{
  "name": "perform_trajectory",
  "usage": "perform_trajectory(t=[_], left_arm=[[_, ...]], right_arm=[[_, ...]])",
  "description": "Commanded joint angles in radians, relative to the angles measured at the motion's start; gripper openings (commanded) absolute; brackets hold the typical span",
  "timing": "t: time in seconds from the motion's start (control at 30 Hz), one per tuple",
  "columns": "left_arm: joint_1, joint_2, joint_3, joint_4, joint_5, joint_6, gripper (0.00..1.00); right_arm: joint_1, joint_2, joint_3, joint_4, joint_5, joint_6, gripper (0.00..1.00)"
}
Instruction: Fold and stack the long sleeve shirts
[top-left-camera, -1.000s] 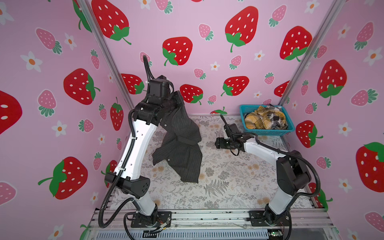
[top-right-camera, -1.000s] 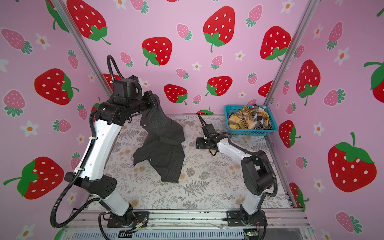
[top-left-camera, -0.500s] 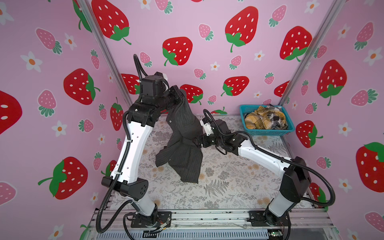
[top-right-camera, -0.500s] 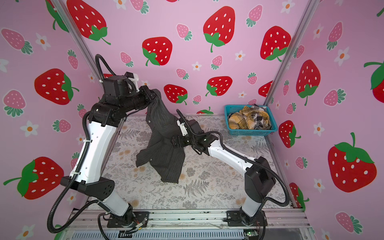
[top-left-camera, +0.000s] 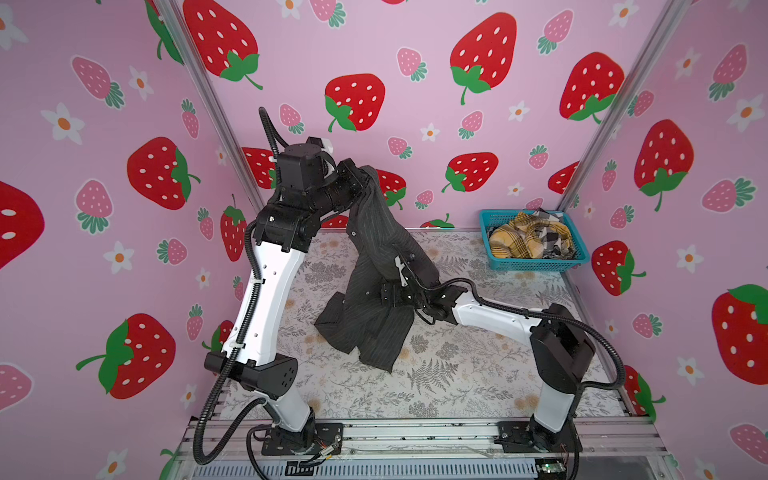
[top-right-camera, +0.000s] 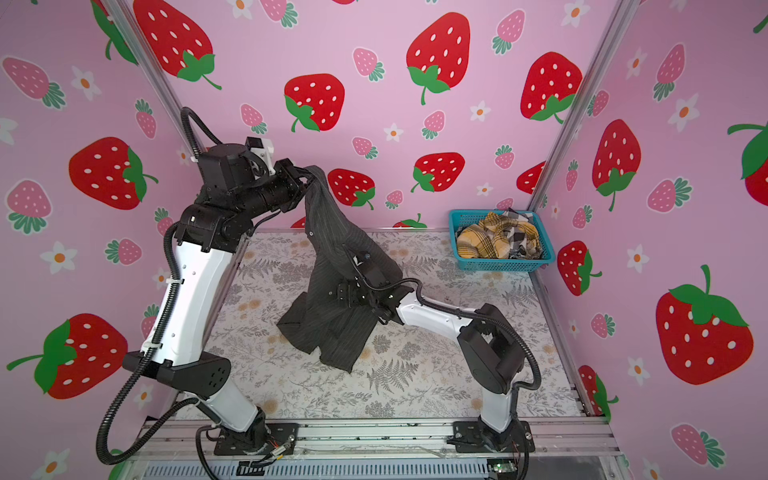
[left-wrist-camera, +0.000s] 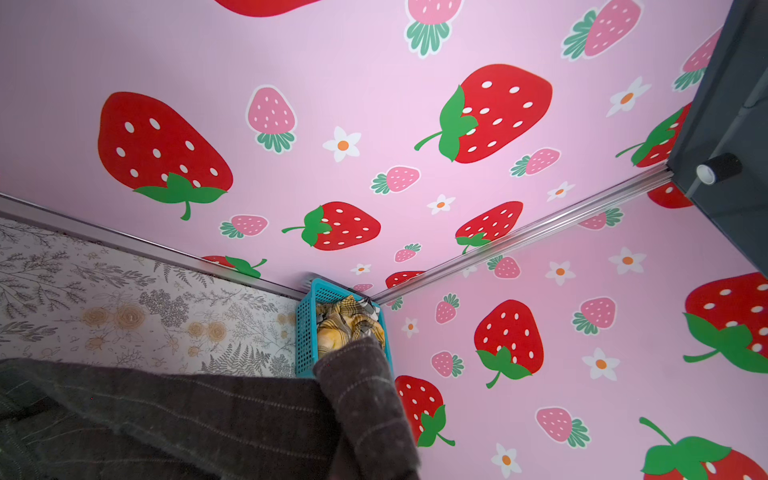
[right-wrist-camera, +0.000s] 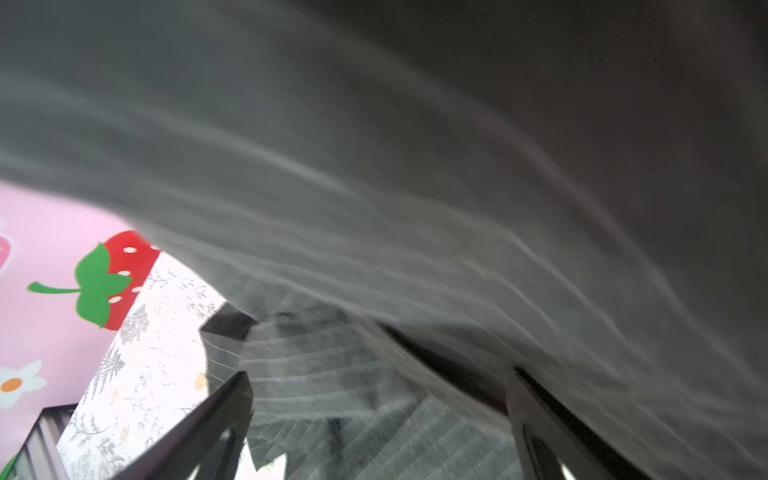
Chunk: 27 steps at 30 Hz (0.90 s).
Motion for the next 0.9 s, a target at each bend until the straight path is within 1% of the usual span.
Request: perform_trajectory(t=[0.0,0.1,0.17,0.23,0.3,0.37,0.47,0.5,0.53,0.6,0.63,0.67,0.73,0.87], left_arm=[[0.001,-0.005,-0.024,0.101,0.025,-0.051,0.0],[0.001,-0.004,-0.06,0.133,0.032,-0.08,0.0],[0.0,-0.004,-0.076,0.152,0.034,-0.098,0.0],[-0.002,-0.008,-0.09,0.169,0.036,-0.107,0.0],[-0.005,-0.013,-0.099,0.182,0.033,-0.111,0.0],[-0.013,-0.018,-0.103,0.186,0.03,-0.11,0.0],[-0.017,-0.028,-0.122,0.2,0.024,-0.117,0.0],[-0.018,-0.031,-0.127,0.202,0.024,-0.121,0.0],[-0.02,-0.032,-0.133,0.204,0.024,-0.125,0.0],[-0.025,-0.035,-0.14,0.205,0.024,-0.126,0.0],[-0.028,-0.036,-0.144,0.204,0.024,-0.125,0.0],[-0.031,-0.038,-0.147,0.204,0.023,-0.122,0.0],[-0.037,-0.038,-0.153,0.202,0.024,-0.122,0.0],[-0.043,-0.04,-0.163,0.203,0.025,-0.121,0.0]], right_arm=[[-0.01,-0.091,-0.081,0.113,-0.032,0.124,0.98],[-0.013,-0.132,-0.171,0.197,-0.162,0.183,0.97],[-0.011,-0.156,-0.261,0.328,-0.264,0.233,0.98],[-0.011,-0.15,-0.311,0.433,-0.329,0.268,0.99],[-0.013,-0.125,-0.321,0.512,-0.368,0.287,0.99],[-0.014,-0.092,-0.321,0.601,-0.381,0.307,0.99],[-0.024,-0.02,-0.315,0.736,-0.395,0.382,0.98],[-0.024,0.002,-0.295,0.731,-0.381,0.387,0.97],[-0.023,0.018,-0.25,0.651,-0.335,0.362,0.95],[-0.017,0.045,-0.122,0.334,-0.151,0.292,0.94],[-0.019,0.06,-0.066,0.216,-0.074,0.27,0.94],[-0.019,0.064,-0.031,0.14,-0.006,0.239,0.94],[-0.017,0.062,0.006,0.045,0.104,0.208,0.96],[-0.014,0.08,0.077,-0.088,0.256,0.175,0.98]])
